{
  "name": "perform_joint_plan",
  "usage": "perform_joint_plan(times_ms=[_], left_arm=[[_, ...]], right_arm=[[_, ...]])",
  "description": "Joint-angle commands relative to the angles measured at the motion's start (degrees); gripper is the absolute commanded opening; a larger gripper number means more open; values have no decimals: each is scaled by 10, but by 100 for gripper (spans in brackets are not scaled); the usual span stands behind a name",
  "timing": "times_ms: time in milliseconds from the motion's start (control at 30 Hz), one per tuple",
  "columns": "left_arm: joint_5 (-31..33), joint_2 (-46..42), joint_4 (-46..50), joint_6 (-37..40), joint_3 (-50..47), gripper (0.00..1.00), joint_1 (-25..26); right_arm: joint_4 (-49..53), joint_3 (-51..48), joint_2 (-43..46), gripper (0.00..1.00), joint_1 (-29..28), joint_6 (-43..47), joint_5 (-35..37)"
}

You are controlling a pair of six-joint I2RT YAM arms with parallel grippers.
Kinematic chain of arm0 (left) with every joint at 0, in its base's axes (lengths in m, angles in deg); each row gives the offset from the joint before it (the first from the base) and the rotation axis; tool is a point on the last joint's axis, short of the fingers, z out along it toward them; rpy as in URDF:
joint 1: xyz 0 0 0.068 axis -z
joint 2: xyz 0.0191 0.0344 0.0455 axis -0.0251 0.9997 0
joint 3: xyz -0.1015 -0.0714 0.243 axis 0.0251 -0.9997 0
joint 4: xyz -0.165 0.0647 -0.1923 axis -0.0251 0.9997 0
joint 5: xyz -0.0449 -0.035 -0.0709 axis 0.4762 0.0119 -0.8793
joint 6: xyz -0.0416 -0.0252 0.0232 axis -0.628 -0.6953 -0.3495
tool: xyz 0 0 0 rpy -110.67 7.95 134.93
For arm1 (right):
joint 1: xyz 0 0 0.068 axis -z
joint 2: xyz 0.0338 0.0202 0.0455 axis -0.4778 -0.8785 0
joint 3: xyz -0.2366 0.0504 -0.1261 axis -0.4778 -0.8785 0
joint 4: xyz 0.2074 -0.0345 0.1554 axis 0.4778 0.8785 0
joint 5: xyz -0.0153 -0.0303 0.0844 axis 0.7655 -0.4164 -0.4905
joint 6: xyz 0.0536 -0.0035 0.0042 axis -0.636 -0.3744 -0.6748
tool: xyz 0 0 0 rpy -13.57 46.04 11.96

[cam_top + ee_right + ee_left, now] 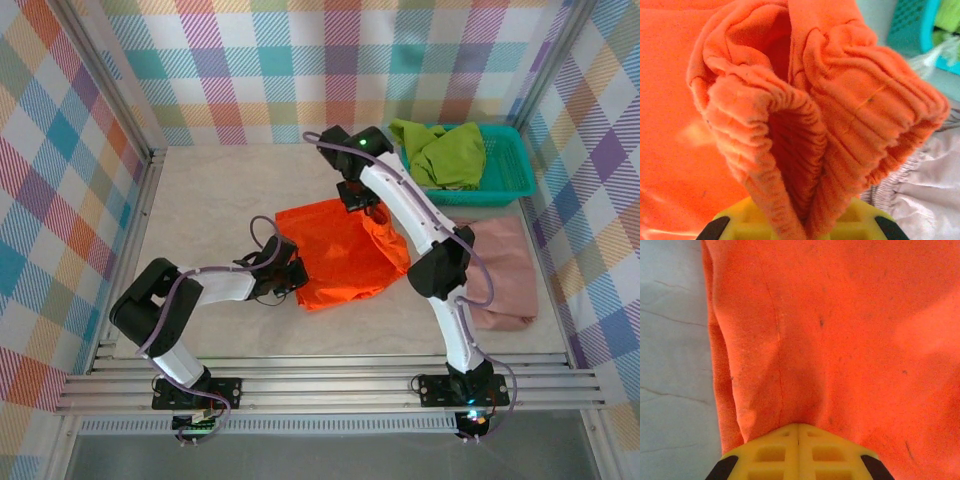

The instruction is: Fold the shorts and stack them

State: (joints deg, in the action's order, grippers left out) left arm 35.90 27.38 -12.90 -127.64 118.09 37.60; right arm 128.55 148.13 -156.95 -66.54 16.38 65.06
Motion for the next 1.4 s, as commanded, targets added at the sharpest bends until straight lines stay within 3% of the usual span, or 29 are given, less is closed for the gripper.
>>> perform_joint_plan(times_ms=[0,933,1167,1267,1367], left_arm=[[-4,28,16,-11,-22,1,14],[-2,44,6,-17,-4,5,25],[22,-22,42,-16,-18,29,25],[50,-82,67,-19,-42,51,25],[67,-145,86,-20,-71,68,24]], right_arm=[[42,18,-23,0,-13,-36,-43],[-60,15,-144,3,-67,-93,-219],[-87,-4,-158,10,-67,-94,-242],[-97,-6,-160,16,-67,-95,-264],[-124,-5,-153,32,-65,-93,-324]])
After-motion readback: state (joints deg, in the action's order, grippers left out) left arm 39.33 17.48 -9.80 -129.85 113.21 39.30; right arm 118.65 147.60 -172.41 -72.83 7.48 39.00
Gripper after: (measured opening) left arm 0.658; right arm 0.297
